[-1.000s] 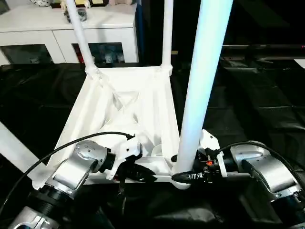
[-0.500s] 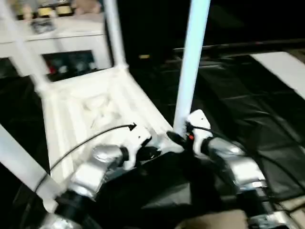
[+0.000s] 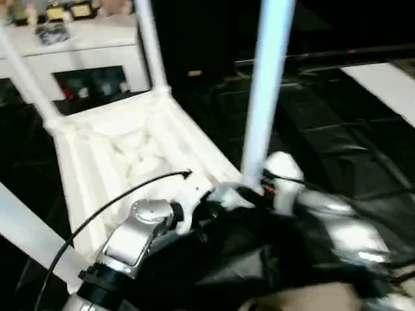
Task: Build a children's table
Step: Rotate leg to tighten
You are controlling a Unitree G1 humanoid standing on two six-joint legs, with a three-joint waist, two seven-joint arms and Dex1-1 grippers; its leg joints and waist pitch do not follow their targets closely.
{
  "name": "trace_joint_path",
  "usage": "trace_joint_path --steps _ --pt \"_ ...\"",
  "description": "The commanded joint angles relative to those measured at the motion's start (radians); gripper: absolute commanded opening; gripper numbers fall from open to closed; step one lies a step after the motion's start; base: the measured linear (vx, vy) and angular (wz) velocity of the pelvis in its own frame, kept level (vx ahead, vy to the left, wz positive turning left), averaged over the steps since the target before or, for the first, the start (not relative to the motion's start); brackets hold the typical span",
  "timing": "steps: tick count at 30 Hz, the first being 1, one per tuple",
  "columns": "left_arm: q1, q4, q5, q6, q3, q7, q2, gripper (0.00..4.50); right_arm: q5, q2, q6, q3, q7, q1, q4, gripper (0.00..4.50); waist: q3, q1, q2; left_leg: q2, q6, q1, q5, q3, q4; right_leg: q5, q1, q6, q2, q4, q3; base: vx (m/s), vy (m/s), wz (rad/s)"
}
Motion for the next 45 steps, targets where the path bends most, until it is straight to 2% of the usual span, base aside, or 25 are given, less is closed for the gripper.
trace_joint_path --steps 1,2,3,4,6,8,10,11,13,17,24,27,28,29,30,32,34,35,38,39,40,41,43,44,45 --pt "-0.005 -0.023 -0.024 -0.024 0.008 -0.021 0.008 0.00 0.043 -0.049 0.017 -0.019 0.109 0.029 -0.042 3.03 -0.055 0.015 -0.023 0.035 0.054 -0.001 -0.431 -0.002 -0.081 -0.363 0.027 -0.173 -0.018 -0.061 0.032 0.050 0.002 0.03" --pt "-0.005 -0.022 -0.024 -0.025 0.008 -0.023 0.010 0.00 0.048 -0.059 0.019 -0.023 0.118 0.033 -0.046 3.03 -0.055 0.020 -0.027 0.037 0.067 0.000 -0.405 0.003 -0.078 -0.334 0.024 -0.190 -0.017 -0.058 0.036 0.056 -0.007 0.10" --pt "-0.005 -0.012 -0.030 -0.040 0.006 -0.053 0.034 0.00 0.093 -0.175 0.044 -0.092 0.217 0.076 -0.070 3.03 -0.062 0.030 -0.036 0.034 0.106 -0.006 -0.321 0.012 -0.068 -0.274 0.032 -0.217 -0.015 -0.047 0.044 0.057 -0.021 0.09" --pt "-0.005 -0.012 -0.030 -0.040 0.006 -0.053 0.034 0.00 0.093 -0.175 0.044 -0.092 0.217 0.076 -0.070 3.03 -0.062 0.038 -0.037 0.033 0.120 -0.007 -0.297 0.014 -0.066 -0.270 0.031 -0.219 -0.014 -0.045 0.047 0.057 -0.021 0.09" --pt "-0.004 -0.013 -0.036 -0.049 0.001 -0.079 0.052 0.00 0.110 -0.223 0.047 -0.125 0.240 0.091 -0.065 3.03 -0.064 0.048 -0.030 0.035 0.137 -0.003 -0.261 0.023 -0.058 -0.283 0.023 -0.233 -0.015 -0.042 0.052 0.000 0.000 0.00" --pt "0.000 -0.024 -0.053 -0.064 -0.008 -0.133 0.082 0.00 0.114 -0.249 0.034 -0.164 0.214 0.095 -0.043 3.03 -0.071 0.054 -0.031 0.034 0.156 -0.012 -0.181 0.024 -0.051 -0.217 0.028 -0.243 -0.013 -0.030 0.050 0.025 -0.012 -0.01" --pt "0.000 -0.027 -0.058 -0.065 -0.010 -0.144 0.090 0.00 0.114 -0.252 0.032 -0.171 0.206 0.095 -0.038 3.03 -0.075 0.064 -0.023 0.035 0.177 -0.011 -0.115 0.027 -0.039 -0.121 0.024 -0.275 -0.010 -0.016 0.049 0.000 0.000 0.00" --pt "0.004 -0.032 -0.070 -0.092 -0.016 -0.186 0.108 0.00 0.105 -0.248 0.019 -0.182 0.180 0.090 -0.020 3.03 -0.077 0.071 -0.024 0.035 0.179 -0.009 -0.105 0.030 -0.037 -0.100 0.023 -0.282 -0.007 -0.013 0.049 0.000 0.000 0.00" --pt "0.004 -0.032 -0.072 -0.108 -0.017 -0.203 0.119 0.00 0.098 -0.238 0.014 -0.184 0.161 0.087 -0.013 3.03 -0.077 0.076 -0.020 0.036 0.176 -0.007 -0.107 0.031 -0.037 -0.104 0.022 -0.284 -0.006 -0.013 0.048 0.000 0.000 0.00" --pt "0.012 -0.048 -0.098 -0.155 -0.040 -0.324 0.182 0.00 0.089 -0.209 0.014 -0.164 0.123 0.090 -0.027 3.03 -0.072 0.091 -0.019 0.040 0.133 0.003 -0.173 0.034 -0.045 -0.186 0.018 -0.270 -0.003 -0.019 0.050 0.000 0.000 0.00" --pt "0.049 -0.069 -0.164 -0.159 -0.030 -0.501 0.308 0.00 0.034 -0.101 -0.024 -0.145 -0.037 0.028 0.034 3.03 -0.071 0.097 -0.015 0.038 0.064 0.011 -0.221 0.037 -0.055 -0.216 0.012 -0.255 0.000 -0.012 0.055 0.000 0.000 0.00" --pt "0.058 -0.068 -0.160 -0.170 -0.025 -0.507 0.321 0.00 0.035 -0.094 -0.024 -0.141 -0.042 0.023 0.032 3.03 -0.070 0.104 -0.013 0.039 0.058 0.018 -0.240 0.041 -0.054 -0.221 0.007 -0.245 0.003 -0.014 0.059 0.000 0.000 0.00" --pt "0.071 -0.072 -0.169 -0.175 -0.018 -0.516 0.341 0.00 0.039 -0.083 -0.022 -0.140 -0.048 0.018 0.027 3.03 -0.071 0.107 -0.014 0.039 0.058 0.016 -0.234 0.043 -0.054 -0.214 0.008 -0.244 0.002 -0.012 0.061 0.000 0.000 0.00" --pt "0.089 -0.084 -0.187 -0.176 -0.004 -0.523 0.363 0.00 0.044 -0.068 -0.019 -0.140 -0.057 0.013 0.018 3.03 -0.070 0.106 -0.026 0.038 0.062 0.008 -0.219 0.042 -0.055 -0.213 0.013 -0.238 0.000 -0.008 0.063 0.000 0.000 0.00" --pt "0.089 -0.084 -0.187 -0.176 -0.004 -0.523 0.363 0.00 0.044 -0.068 -0.019 -0.140 -0.057 0.013 0.018 3.03 -0.071 0.107 -0.021 0.038 0.061 0.007 -0.219 0.041 -0.056 -0.220 0.013 -0.234 0.000 -0.007 0.063 0.000 0.000 0.00" --pt "0.114 -0.104 -0.202 -0.191 0.036 -0.490 0.368 0.00 0.041 -0.035 -0.018 -0.144 -0.097 0.014 0.004 3.03 -0.069 0.103 -0.033 0.038 0.056 0.009 -0.230 0.043 -0.058 -0.238 0.009 -0.224 0.002 -0.011 0.065 0.000 0.000 0.00" --pt "0.119 -0.107 -0.212 -0.190 0.050 -0.482 0.361 0.28 0.039 -0.028 -0.019 -0.144 -0.108 0.015 0.002 3.10 -0.069 0.105 -0.028 0.038 0.050 0.011 -0.237 0.043 -0.058 -0.253 0.006 -0.219 0.002 -0.011 0.067 0.000 0.000 0.00" --pt "0.141 -0.120 -0.241 -0.194 0.105 -0.449 0.346 0.45 0.033 -0.002 -0.023 -0.148 -0.167 0.017 -0.004 3.13 -0.067 0.104 -0.036 0.038 0.043 0.011 -0.251 0.045 -0.058 -0.273 0.004 -0.214 0.003 -0.013 0.068 0.000 0.000 0.00" --pt "0.168 -0.148 -0.270 -0.201 0.172 -0.403 0.330 0.45 0.034 0.024 -0.012 -0.156 -0.216 0.026 -0.031 3.13 -0.066 0.104 -0.040 0.039 0.023 0.012 -0.277 0.045 -0.060 -0.320 0.000 -0.197 0.001 -0.015 0.070 0.000 0.000 0.00" --pt "0.178 -0.162 -0.283 -0.202 0.192 -0.385 0.326 0.66 0.036 0.032 -0.007 -0.160 -0.228 0.032 -0.045 3.13 -0.065 0.104 -0.040 0.038 0.019 0.013 -0.293 0.045 -0.061 -0.332 -0.003 -0.191 0.003 -0.018 0.071 0.000 0.000 0.00" --pt "0.198 -0.195 -0.305 -0.198 0.231 -0.347 0.313 0.86 0.061 0.046 0.031 -0.168 -0.233 0.050 -0.088 3.13 -0.063 0.104 -0.039 0.039 0.014 0.013 -0.306 0.044 -0.063 -0.343 -0.004 -0.180 0.005 -0.018 0.071 0.000 0.000 0.00" --pt "0.206 -0.208 -0.309 -0.198 0.244 -0.329 0.307 0.89 0.066 0.051 0.043 -0.170 -0.239 0.058 -0.103 3.40 -0.062 0.106 -0.048 0.040 0.015 0.011 -0.311 0.044 -0.063 -0.345 -0.002 -0.169 0.004 -0.017 0.072 0.000 0.000 0.00" --pt "0.252 -0.282 -0.323 -0.185 0.314 -0.221 0.273 0.96 0.087 0.079 0.101 -0.176 -0.270 0.101 -0.182 3.47 -0.060 0.108 -0.046 0.043 0.012 0.008 -0.312 0.043 -0.065 -0.344 -0.002 -0.159 0.004 -0.016 0.074 0.000 0.000 0.00" --pt "0.276 -0.317 -0.321 -0.179 0.346 -0.164 0.252 1.23 0.088 0.092 0.121 -0.175 -0.291 0.122 -0.217 3.65 -0.059 0.108 -0.045 0.044 0.005 0.009 -0.328 0.042 -0.068 -0.358 -0.004 -0.152 0.005 -0.020 0.073 0.000 0.000 0.00" --pt "0.308 -0.357 -0.288 -0.167 0.385 -0.063 0.209 1.23 0.073 0.114 0.141 -0.179 -0.339 0.143 -0.252 3.65 -0.058 0.107 -0.049 0.042 0.001 0.010 -0.339 0.042 -0.068 -0.377 -0.007 -0.144 0.008 -0.024 0.072 0.000 0.000 0.00"
